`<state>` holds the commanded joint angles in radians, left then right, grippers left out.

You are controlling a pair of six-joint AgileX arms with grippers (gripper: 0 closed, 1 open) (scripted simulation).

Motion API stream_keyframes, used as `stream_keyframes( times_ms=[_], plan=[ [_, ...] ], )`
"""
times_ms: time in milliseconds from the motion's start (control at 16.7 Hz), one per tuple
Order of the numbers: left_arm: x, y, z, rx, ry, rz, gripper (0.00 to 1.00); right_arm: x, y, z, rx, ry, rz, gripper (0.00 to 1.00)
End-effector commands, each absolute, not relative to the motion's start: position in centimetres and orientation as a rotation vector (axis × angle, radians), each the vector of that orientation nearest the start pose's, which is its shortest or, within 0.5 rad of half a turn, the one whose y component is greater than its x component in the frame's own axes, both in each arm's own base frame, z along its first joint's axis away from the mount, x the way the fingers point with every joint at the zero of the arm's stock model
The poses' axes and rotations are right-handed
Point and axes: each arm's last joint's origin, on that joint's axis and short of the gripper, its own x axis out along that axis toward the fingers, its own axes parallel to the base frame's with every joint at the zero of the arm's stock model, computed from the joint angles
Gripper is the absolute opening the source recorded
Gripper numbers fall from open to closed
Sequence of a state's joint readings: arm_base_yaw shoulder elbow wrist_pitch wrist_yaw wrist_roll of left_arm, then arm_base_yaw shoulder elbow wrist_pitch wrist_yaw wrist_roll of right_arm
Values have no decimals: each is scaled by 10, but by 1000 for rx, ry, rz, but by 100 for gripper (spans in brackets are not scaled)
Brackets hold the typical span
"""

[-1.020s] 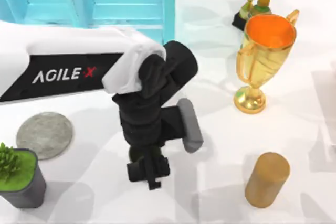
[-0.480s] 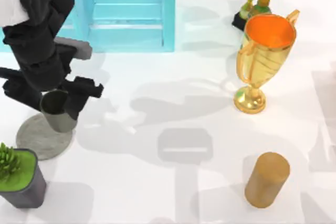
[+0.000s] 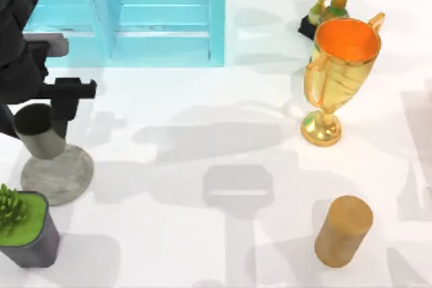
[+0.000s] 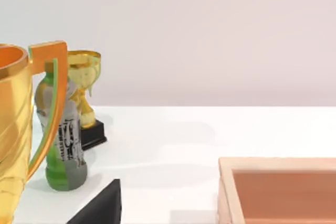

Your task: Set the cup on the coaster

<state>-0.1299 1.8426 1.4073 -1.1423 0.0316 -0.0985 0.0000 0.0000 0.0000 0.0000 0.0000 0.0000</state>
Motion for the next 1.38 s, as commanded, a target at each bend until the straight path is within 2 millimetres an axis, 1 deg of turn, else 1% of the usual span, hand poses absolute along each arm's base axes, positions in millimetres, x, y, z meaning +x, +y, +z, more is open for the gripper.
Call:
stream_keyframes(
  times_ms=[60, 180, 480, 600, 660, 900, 1380],
  plan=[
    [341, -42, 206, -2, 1580, -45, 0, 106, -1, 160, 0, 0, 0, 100],
    [342, -42, 198, -4, 1578, -45, 0, 106, -1, 160, 0, 0, 0, 100],
    [342, -42, 158, -8, 1575, -42, 0, 106, -1, 160, 0, 0, 0, 100],
    [341, -42, 147, -10, 1575, -41, 0, 106, -1, 160, 0, 0, 0, 100],
    [341, -42, 144, -10, 1575, -41, 0, 106, -1, 160, 0, 0, 0, 100],
    [341, -42, 144, -10, 1575, -41, 0, 106, -1, 160, 0, 0, 0, 100],
    [341, -42, 144, -10, 1575, -41, 60, 106, -1, 160, 0, 0, 0, 100]
  ],
)
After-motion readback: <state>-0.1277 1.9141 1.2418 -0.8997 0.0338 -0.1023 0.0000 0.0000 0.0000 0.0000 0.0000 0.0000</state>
